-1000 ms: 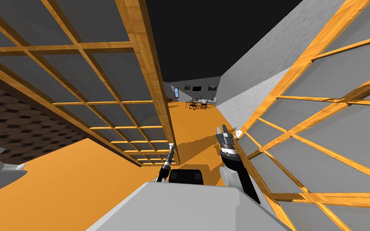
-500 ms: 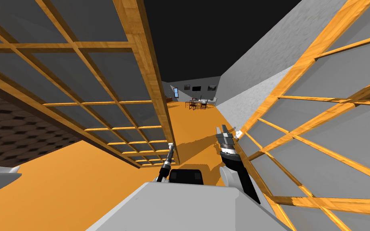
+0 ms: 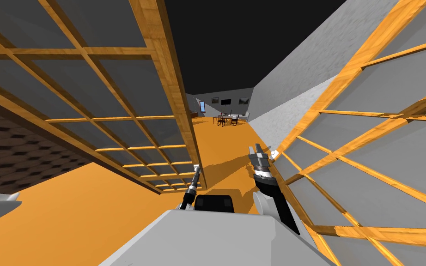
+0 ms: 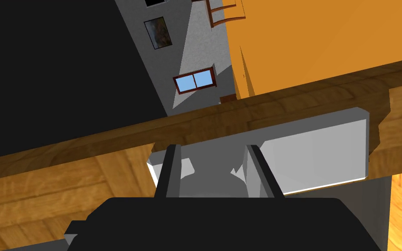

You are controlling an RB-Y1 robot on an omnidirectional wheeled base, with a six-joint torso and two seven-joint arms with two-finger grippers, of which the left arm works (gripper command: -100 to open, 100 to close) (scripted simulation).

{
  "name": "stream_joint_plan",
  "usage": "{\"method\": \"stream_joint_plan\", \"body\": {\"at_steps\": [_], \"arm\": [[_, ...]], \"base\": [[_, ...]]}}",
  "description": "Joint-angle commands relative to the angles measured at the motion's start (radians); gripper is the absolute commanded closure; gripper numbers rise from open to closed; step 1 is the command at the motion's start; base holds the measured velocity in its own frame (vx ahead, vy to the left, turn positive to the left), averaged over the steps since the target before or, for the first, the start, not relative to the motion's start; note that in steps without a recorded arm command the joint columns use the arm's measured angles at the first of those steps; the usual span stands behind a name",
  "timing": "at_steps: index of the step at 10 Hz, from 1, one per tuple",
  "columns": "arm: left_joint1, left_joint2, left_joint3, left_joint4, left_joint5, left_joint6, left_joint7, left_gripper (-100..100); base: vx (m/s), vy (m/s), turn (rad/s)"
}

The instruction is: Push the door open

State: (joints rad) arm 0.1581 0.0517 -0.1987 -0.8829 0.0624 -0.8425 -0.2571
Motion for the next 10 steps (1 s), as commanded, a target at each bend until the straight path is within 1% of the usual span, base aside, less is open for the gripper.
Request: {"method": "stream_joint_plan", "body": {"at_steps": [1, 2, 3, 4, 5, 8, 10], "arm": [[0.001, 0.021, 0.029, -0.002, 0.013, -0.015, 0.003, 100], [0.001, 0.021, 0.029, -0.002, 0.013, -0.015, 0.003, 100], [-0.003, 0.005, 0.005, 0.004, 0.022, -0.004, 0.039, 100], [-0.005, 0.007, 0.007, 0.005, 0.029, -0.005, 0.052, 100], [-0.009, 0.01, 0.011, 0.007, 0.046, -0.008, 0.082, 100], [-0.016, 0.015, 0.018, 0.011, 0.08, -0.012, 0.139, 100], [-0.021, 0.018, 0.024, 0.014, 0.107, -0.016, 0.187, 100]], "base": [[-0.009, -0.01, -0.008], [0.008, 0.0, 0.011], [0.062, -0.047, -0.056], [0.078, -0.055, -0.028], [0.093, -0.017, -0.019], [0.091, -0.009, -0.011], [0.08, -0.008, -0.008]]}}
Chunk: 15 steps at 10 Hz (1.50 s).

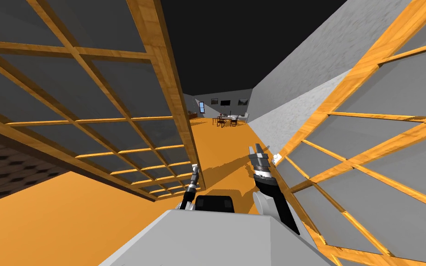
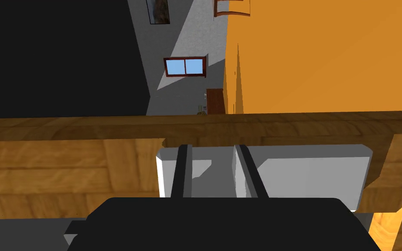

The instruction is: Push the door open

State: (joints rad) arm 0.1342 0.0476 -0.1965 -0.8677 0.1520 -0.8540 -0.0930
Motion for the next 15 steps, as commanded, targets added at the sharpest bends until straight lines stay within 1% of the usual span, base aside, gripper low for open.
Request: {"method": "stream_joint_plan", "body": {"at_steps": [1, 2, 3, 5, 6, 10, 11, 12, 14, 15], "arm": [[-0.001, 0.024, 0.025, 0.0, 0.032, -0.007, 0.047, 100], [-0.004, 0.025, 0.028, 0.002, 0.047, -0.009, 0.073, 100], [-0.004, 0.025, 0.028, 0.002, 0.047, -0.009, 0.073, 100], [-0.01, 0.028, 0.035, 0.006, 0.079, -0.014, 0.128, 100], [-0.01, 0.028, 0.035, 0.006, 0.079, -0.014, 0.128, 100], [-0.025, 0.032, 0.05, 0.014, 0.149, -0.023, 0.243, 100], [-0.025, 0.032, 0.05, 0.014, 0.149, -0.023, 0.248, 100], [-0.037, 0.014, 0.011, 0.031, 0.159, -0.048, 0.284, -100], [-0.025, 0.015, -0.004, 0.02, 0.188, -0.057, 0.327, -100], [-0.018, 0.016, -0.013, 0.012, 0.206, -0.063, 0.355, -100]], "base": [[0.096, -0.001, -0.019], [0.107, -0.03, -0.014], [0.065, -0.021, 0.013], [0.064, -0.002, -0.022], [0.048, -0.008, 0.008], [0.078, -0.012, -0.012], [0.073, -0.017, 0.002], [0.018, -0.034, -0.058], [-0.032, 0.009, -0.012], [-0.049, 0.016, -0.035]]}}
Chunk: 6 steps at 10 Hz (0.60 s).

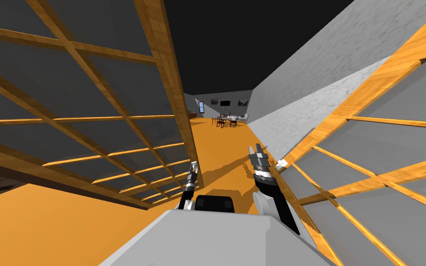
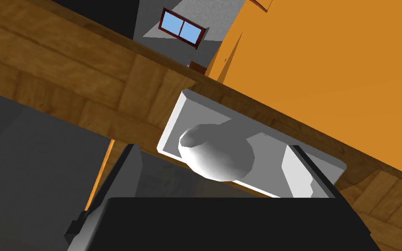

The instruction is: Push the door open

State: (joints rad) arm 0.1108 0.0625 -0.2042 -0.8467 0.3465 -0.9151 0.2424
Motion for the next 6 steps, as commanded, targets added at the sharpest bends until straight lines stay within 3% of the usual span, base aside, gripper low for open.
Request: {"method": "stream_joint_plan", "body": {"at_steps": [1, 3, 4, 6], "arm": [[0.014, 0.001, -0.015, -0.016, 0.031, -0.008, 0.049, -100], [0.032, 0.002, -0.038, -0.034, 0.076, -0.022, 0.106, -100], [0.032, 0.002, -0.038, -0.034, 0.076, -0.022, 0.116, -100], [0.052, 0.0, -0.064, -0.053, 0.127, -0.038, 0.181, -100]], "base": [[-0.044, 0.005, -0.04], [-0.041, -0.007, -0.04], [-0.026, -0.008, -0.009], [-0.023, -0.004, -0.035]]}}
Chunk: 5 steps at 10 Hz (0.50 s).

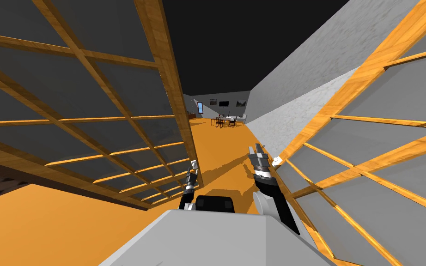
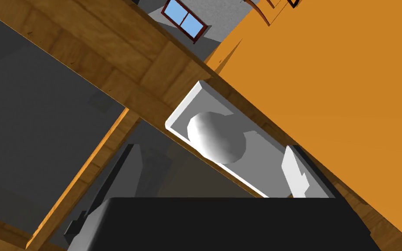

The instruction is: Push the door open

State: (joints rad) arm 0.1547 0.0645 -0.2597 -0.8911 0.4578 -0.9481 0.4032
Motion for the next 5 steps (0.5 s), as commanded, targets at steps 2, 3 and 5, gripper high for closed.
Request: {"method": "stream_joint_plan", "body": {"at_steps": [2, 3, 5], "arm": [[0.018, -0.003, -0.021, -0.019, 0.041, -0.013, 0.07, -100], [0.029, -0.004, -0.035, -0.029, 0.068, -0.022, 0.096, -100], [0.04, -0.006, -0.049, -0.039, 0.095, -0.03, 0.147, -100]], "base": [[-0.026, 0.0, -0.023], [-0.039, 0.001, -0.054], [-0.028, -0.003, -0.021]]}}
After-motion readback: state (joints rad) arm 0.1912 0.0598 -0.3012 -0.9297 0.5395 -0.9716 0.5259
